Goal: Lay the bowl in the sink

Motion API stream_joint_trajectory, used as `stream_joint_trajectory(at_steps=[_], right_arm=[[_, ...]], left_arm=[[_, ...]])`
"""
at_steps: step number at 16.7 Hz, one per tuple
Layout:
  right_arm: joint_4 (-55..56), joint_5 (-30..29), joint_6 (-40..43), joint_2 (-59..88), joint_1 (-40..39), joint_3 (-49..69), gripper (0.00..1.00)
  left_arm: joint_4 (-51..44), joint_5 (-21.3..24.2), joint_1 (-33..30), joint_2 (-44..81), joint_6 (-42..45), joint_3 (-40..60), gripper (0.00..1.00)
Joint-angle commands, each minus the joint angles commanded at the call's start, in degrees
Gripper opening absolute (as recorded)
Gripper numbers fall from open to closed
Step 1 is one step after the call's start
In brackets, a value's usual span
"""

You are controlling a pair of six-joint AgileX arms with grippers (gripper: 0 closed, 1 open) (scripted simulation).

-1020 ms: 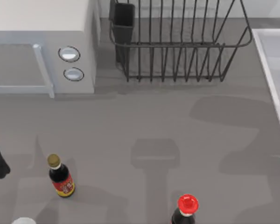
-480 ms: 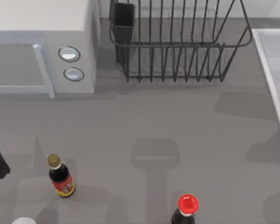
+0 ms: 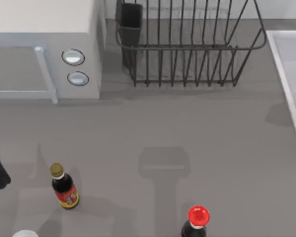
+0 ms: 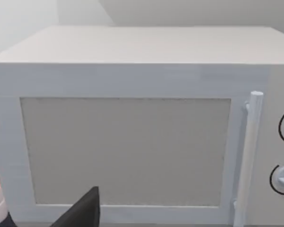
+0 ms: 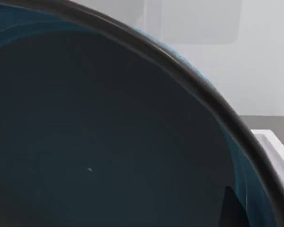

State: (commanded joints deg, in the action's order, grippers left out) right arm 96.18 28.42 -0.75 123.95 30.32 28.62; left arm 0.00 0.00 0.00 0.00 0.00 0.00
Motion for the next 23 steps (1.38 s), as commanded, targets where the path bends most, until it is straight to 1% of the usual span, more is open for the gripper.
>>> stream_joint_trajectory(at_steps=[3,7,20,21,23], right_arm=[[3.19,-0.21,-0.09,3.04,-0.07,-0.59,0.00],[3.19,-0.21,-0.09,3.04,-0.07,-0.59,0.00],[3.19,-0.21,-0.09,3.04,-0.07,-0.59,0.98],[3.19,-0.21,-0.09,3.04,-0.07,-0.59,1.00],[3.19,-0.21,-0.09,3.04,-0.07,-0.59,1.00]], left_arm=[[0.00,0.00,0.00,0.00,0.00,0.00,1.00],[0.00,0.00,0.00,0.00,0.00,0.00,1.00],[0.00,0.00,0.00,0.00,0.00,0.00,1.00],[0.00,0.00,0.00,0.00,0.00,0.00,1.00],[0.00,0.00,0.00,0.00,0.00,0.00,1.00]])
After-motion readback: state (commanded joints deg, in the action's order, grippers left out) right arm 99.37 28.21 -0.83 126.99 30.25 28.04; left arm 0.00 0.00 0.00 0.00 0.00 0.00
